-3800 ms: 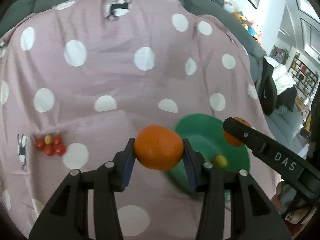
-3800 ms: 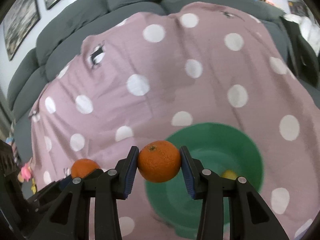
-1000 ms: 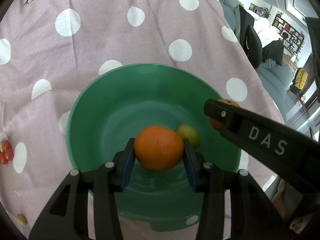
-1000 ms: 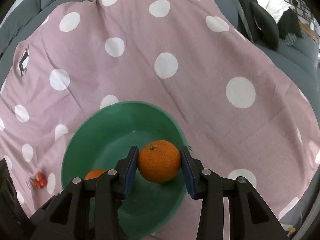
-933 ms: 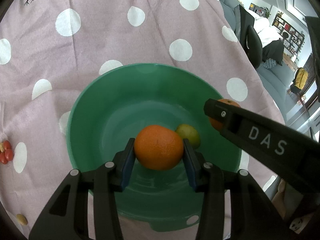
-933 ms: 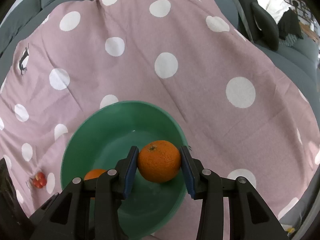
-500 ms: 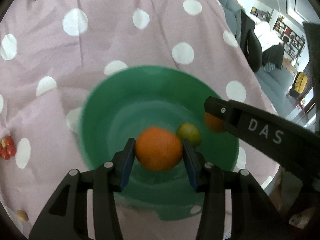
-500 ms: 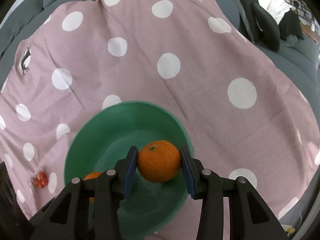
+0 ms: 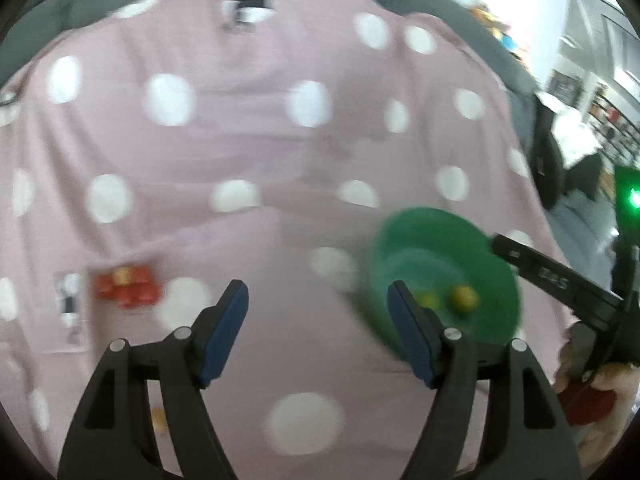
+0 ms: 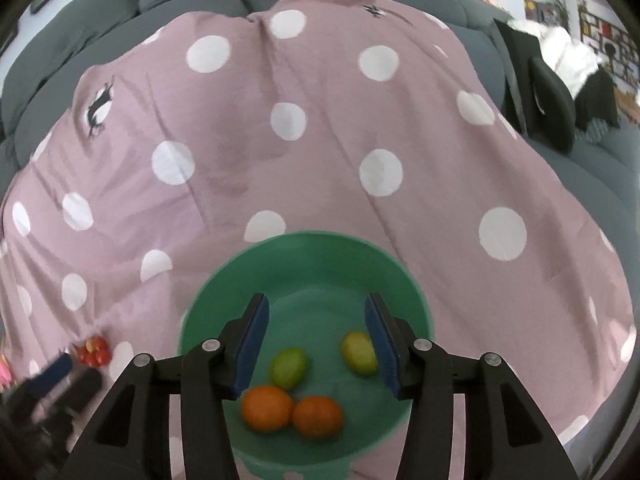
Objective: Organize fruits
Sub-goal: 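Move both tools back toward the cherry tomato cluster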
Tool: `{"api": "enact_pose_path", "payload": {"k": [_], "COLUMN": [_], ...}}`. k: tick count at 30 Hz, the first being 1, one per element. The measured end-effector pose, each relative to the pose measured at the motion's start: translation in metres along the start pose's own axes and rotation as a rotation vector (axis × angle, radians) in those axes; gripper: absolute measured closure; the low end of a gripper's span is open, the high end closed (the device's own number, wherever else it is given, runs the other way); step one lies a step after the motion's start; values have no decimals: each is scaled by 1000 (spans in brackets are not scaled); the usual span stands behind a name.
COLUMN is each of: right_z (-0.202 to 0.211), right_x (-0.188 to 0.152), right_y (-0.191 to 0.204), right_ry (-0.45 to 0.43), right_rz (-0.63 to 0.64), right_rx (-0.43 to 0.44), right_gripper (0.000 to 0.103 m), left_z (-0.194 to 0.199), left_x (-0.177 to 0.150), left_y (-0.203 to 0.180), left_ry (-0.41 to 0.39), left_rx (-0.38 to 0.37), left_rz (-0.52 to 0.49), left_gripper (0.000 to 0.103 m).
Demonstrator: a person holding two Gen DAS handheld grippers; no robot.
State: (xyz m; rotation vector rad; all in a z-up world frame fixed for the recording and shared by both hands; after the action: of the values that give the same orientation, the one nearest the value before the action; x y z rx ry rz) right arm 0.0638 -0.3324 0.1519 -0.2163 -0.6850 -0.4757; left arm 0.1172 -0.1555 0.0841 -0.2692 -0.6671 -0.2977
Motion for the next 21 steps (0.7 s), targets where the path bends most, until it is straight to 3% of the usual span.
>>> {"api": "enact_pose_path", "payload": {"k": [4,13,17,21], "right_z": [1,-4,-10,-29], "right_x": [-2,-12,-19,-35], "right_y": [22,95,159,228], "right_ry": [-9,-35,3,122], "right_rz": [62,217,309,388], "right_rx": [-7,14,175,355], "right_gripper": [52,52,52,52], "left_z": [20,27,18,-1], "left_x": [1,-6,-6,-11], "left_y": [59,164,184,199], "left_ry": [-32,-43,-30,12], "left_rx": [71,135,107,89], "left_rz": [81,303,346,387], "left_gripper": [25,24,26,34]}}
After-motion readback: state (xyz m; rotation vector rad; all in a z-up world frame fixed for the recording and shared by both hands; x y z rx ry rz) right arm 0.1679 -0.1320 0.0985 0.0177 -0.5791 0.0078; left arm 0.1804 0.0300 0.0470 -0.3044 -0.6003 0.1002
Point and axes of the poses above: each gripper's, at about its wrist camera, not at the fingertips, and z roughly against the way its jaws point, y to its left, x to its top, the point moved 10 cm from there along -z, roughly the way its jaws point, and after that the axes turned 7 degrees about y, right-handed, at the moved point
